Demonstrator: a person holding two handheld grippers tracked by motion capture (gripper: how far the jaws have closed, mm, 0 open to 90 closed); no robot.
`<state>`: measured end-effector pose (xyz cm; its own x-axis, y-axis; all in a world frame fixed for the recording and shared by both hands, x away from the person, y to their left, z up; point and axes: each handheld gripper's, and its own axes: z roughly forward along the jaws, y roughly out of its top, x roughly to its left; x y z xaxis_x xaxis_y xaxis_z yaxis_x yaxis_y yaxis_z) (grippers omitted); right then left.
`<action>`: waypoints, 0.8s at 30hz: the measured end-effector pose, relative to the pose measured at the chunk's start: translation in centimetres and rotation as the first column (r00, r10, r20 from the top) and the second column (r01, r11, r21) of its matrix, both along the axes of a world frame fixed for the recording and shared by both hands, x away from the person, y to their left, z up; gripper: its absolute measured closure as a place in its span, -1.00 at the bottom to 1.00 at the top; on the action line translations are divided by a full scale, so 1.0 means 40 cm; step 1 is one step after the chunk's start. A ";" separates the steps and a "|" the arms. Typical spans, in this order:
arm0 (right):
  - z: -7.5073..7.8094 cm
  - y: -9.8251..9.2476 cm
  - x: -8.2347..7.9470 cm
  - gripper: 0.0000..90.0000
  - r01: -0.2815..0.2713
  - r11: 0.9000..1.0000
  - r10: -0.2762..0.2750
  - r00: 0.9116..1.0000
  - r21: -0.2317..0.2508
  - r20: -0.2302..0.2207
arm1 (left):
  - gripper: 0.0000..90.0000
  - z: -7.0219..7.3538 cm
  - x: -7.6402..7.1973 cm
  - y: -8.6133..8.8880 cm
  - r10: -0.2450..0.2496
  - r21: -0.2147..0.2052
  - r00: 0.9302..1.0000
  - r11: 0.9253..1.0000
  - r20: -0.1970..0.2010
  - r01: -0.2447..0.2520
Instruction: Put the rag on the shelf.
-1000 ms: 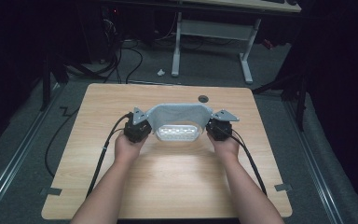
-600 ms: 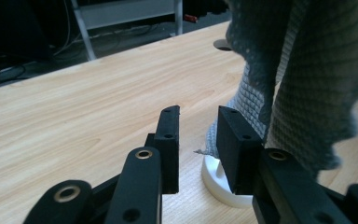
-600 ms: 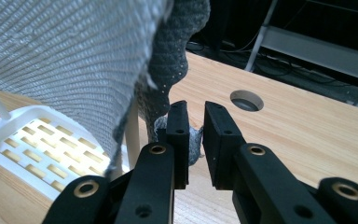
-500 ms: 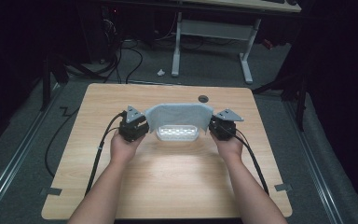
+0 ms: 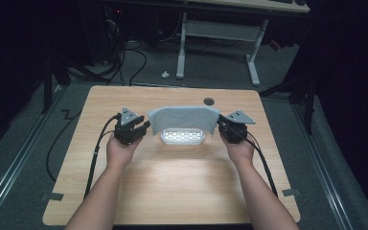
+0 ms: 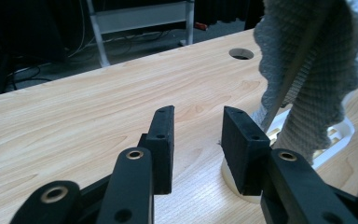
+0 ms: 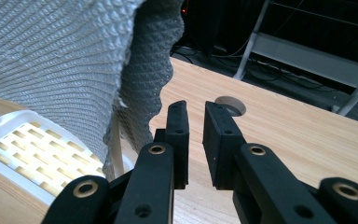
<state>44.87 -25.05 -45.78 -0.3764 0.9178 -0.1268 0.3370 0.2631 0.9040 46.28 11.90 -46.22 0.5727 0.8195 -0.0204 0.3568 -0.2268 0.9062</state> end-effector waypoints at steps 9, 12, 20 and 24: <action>0.002 -0.011 -0.001 0.81 0.006 1.000 -0.006 1.000 0.000 0.003 | 0.42 0.000 -0.001 0.018 0.021 -0.008 1.000 1.000 0.003 -0.021; 0.002 -0.011 -0.001 0.80 0.005 1.000 -0.005 1.000 0.000 0.006 | 0.42 0.000 -0.002 0.019 0.019 -0.008 1.000 1.000 0.003 -0.019; 0.017 -0.023 -0.032 0.71 -0.004 1.000 0.003 1.000 0.024 0.031 | 0.35 0.015 -0.030 0.028 0.021 -0.017 0.999 1.000 0.025 -0.021; 0.020 -0.034 -0.057 0.72 -0.002 1.000 0.001 1.000 0.031 0.031 | 0.34 0.017 -0.064 0.040 0.016 -0.028 0.999 0.999 0.044 -0.015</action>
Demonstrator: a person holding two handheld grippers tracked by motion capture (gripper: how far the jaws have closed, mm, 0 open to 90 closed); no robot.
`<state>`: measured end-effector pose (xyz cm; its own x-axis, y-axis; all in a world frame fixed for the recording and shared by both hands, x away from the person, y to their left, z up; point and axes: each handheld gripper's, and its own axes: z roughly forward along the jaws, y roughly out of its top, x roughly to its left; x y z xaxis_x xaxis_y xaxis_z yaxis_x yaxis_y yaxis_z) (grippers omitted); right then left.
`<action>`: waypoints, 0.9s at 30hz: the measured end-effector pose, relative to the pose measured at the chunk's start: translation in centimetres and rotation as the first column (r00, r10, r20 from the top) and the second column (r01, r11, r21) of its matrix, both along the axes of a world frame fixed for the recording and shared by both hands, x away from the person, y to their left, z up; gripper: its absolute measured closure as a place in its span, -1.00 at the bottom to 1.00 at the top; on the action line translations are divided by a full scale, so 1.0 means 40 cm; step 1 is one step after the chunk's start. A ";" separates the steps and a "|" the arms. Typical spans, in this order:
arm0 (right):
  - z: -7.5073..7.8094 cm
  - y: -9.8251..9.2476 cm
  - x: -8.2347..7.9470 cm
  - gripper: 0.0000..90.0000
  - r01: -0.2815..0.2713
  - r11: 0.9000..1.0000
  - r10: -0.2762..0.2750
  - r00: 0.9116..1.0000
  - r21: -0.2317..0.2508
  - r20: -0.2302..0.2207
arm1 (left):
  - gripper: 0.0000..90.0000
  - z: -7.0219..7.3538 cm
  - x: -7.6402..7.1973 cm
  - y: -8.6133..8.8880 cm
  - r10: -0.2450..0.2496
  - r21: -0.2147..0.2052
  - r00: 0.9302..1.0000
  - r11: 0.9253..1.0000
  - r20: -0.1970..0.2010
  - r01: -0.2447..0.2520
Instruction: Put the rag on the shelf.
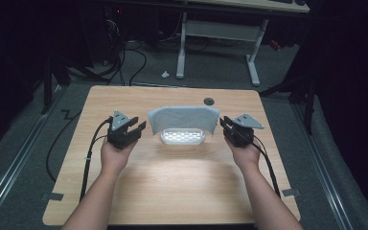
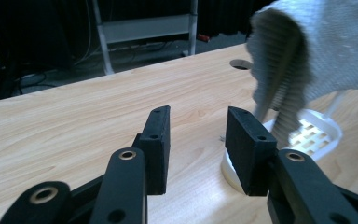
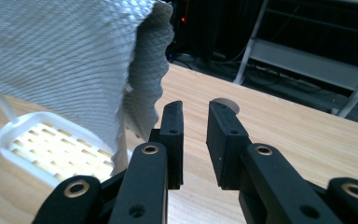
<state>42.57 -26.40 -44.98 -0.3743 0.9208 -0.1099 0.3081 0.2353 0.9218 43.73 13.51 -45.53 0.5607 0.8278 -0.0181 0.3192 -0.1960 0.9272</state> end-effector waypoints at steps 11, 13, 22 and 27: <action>0.027 -0.008 -0.146 0.53 -0.064 0.997 0.065 0.998 -0.045 0.012 | 0.18 0.013 -0.147 0.041 -0.039 -0.037 0.999 0.999 0.013 0.039; 0.030 -0.004 -0.158 0.52 -0.070 0.996 0.071 0.997 -0.051 0.020 | 0.17 0.016 -0.175 0.035 -0.061 -0.024 0.998 0.998 0.011 0.062; 0.010 0.075 -0.293 0.25 -0.127 0.991 0.126 0.992 -0.044 -0.028 | 0.00 -0.060 -0.309 -0.091 -0.236 0.007 0.967 0.971 -0.100 0.237; -0.121 0.125 -0.361 0.16 -0.121 0.990 0.112 0.987 -0.073 -0.119 | 0.01 -0.158 -0.374 -0.146 -0.292 0.069 0.938 0.948 -0.189 0.309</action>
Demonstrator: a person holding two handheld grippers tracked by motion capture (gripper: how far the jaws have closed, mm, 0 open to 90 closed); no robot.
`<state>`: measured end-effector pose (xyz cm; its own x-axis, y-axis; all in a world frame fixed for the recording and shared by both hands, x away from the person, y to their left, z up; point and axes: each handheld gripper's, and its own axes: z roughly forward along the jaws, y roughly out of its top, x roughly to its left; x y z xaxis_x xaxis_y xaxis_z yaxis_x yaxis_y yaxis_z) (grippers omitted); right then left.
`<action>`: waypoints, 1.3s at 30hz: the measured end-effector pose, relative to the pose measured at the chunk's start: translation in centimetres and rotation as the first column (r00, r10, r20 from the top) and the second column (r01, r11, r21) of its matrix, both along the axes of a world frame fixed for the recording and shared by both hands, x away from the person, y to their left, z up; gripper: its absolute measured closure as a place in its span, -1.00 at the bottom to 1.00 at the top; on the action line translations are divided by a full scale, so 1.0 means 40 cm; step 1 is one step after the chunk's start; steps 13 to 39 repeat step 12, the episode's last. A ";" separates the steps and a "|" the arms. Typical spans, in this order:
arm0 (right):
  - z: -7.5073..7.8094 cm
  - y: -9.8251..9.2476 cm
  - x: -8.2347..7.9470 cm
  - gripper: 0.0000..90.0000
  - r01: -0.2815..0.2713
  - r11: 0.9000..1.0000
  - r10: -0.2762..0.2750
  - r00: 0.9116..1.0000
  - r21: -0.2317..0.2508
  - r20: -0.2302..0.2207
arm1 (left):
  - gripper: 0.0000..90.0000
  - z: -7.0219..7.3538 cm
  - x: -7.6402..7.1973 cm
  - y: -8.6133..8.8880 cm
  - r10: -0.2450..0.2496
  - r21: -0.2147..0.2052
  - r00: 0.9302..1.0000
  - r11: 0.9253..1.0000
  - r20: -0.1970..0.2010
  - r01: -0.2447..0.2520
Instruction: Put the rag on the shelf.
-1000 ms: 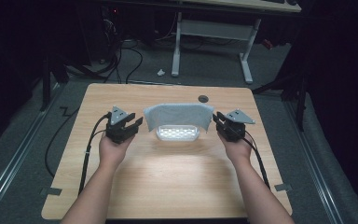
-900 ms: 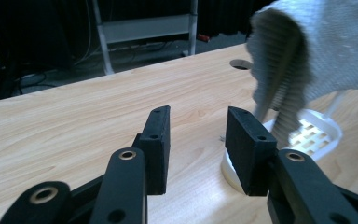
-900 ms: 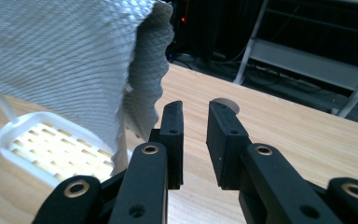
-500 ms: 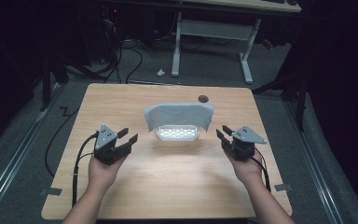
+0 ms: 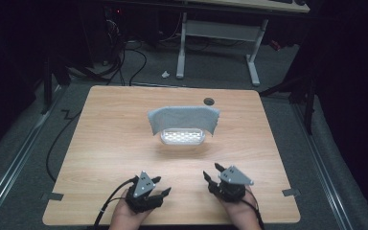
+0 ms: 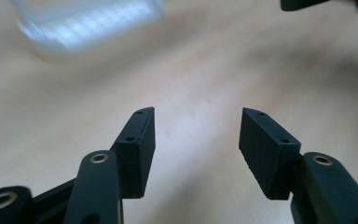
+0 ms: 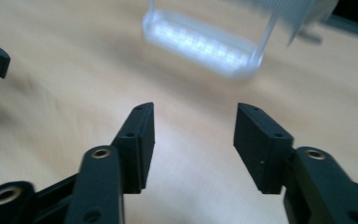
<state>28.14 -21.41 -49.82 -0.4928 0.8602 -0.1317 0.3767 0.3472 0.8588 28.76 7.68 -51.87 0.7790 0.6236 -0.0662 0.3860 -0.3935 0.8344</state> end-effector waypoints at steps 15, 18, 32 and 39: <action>-0.049 0.033 -0.012 0.19 -0.052 0.994 0.050 0.998 -0.096 -0.026 | -0.03 -0.004 0.012 0.008 0.019 -0.025 0.997 0.999 -0.072 -0.021; -0.049 0.033 -0.012 0.19 -0.052 0.994 0.050 0.998 -0.096 -0.026 | -0.03 -0.004 0.012 0.008 0.019 -0.025 0.997 0.999 -0.072 -0.021; -0.049 0.033 -0.012 0.19 -0.052 0.994 0.050 0.998 -0.096 -0.026 | -0.03 -0.004 0.012 0.008 0.019 -0.025 0.997 0.999 -0.072 -0.021; -0.049 0.033 -0.012 0.19 -0.052 0.994 0.050 0.998 -0.096 -0.026 | -0.03 -0.004 0.012 0.008 0.019 -0.025 0.997 0.999 -0.072 -0.021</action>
